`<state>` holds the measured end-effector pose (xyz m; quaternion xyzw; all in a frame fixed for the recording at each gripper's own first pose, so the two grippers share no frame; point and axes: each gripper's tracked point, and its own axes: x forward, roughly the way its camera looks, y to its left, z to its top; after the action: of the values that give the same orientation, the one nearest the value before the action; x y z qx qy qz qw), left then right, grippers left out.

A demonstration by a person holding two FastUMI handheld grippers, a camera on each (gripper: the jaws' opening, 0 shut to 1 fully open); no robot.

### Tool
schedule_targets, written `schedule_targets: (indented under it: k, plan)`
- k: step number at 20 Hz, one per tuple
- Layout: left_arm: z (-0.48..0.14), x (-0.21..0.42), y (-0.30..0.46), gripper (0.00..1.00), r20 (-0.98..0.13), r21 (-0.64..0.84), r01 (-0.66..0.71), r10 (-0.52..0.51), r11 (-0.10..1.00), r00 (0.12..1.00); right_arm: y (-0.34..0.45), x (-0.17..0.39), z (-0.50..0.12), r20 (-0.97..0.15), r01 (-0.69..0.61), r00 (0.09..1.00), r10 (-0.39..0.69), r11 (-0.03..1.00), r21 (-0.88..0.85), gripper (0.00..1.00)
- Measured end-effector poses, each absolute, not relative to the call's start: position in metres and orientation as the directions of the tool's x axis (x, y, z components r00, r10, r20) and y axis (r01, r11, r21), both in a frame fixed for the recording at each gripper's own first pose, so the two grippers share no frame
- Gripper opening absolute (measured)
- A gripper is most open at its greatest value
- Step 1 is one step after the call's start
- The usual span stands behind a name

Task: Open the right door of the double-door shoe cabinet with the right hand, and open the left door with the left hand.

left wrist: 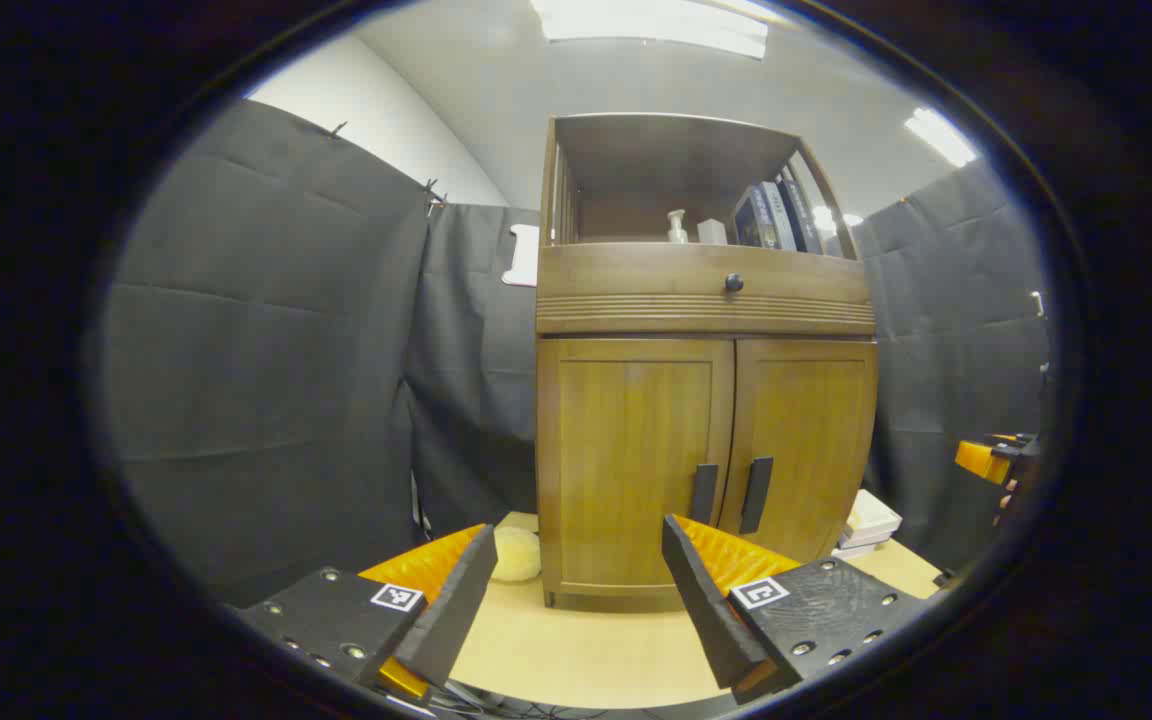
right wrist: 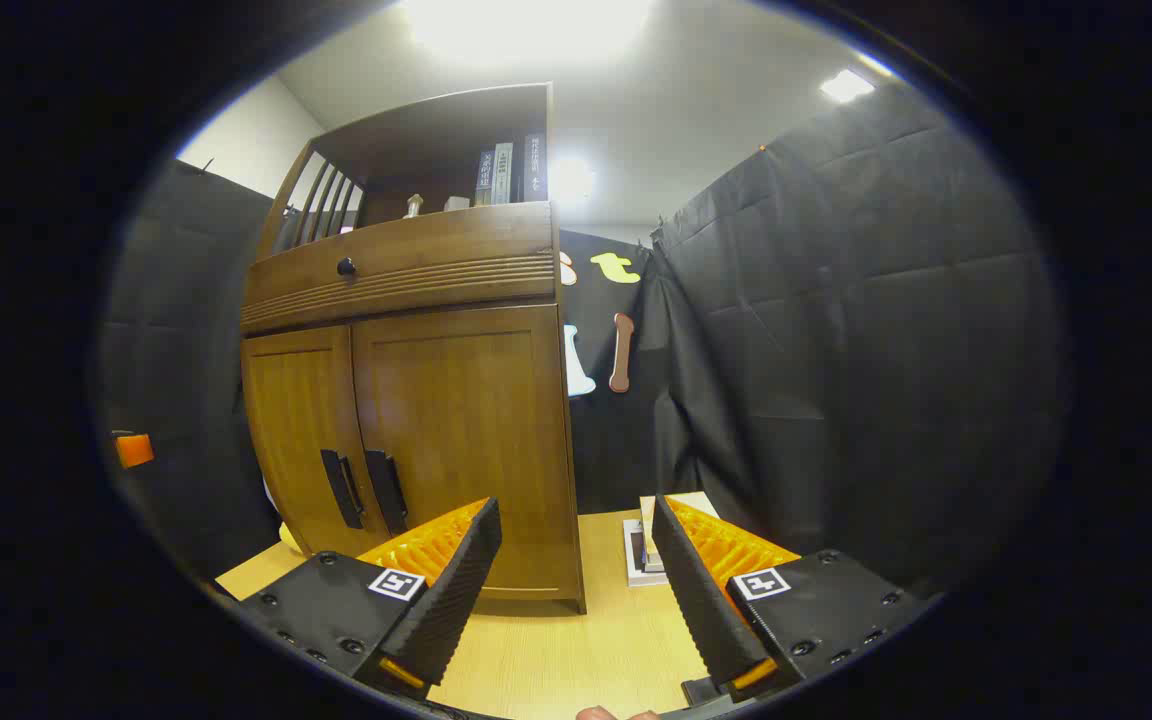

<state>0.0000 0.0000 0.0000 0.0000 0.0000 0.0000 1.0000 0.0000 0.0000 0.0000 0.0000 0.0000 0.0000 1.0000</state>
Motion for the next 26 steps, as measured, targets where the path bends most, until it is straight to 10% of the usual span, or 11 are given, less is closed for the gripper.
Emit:
schedule_targets:
  k: [26]
  plan:
    - [-0.036, 0.052, 0.072, 0.96, -0.008, -0.047, 0.147, -0.148, 0.988, 0.989, 0.118, -0.009, 0.006, -0.032, 0.064, 0.997, -0.065, 0.998, -0.006, 0.92]
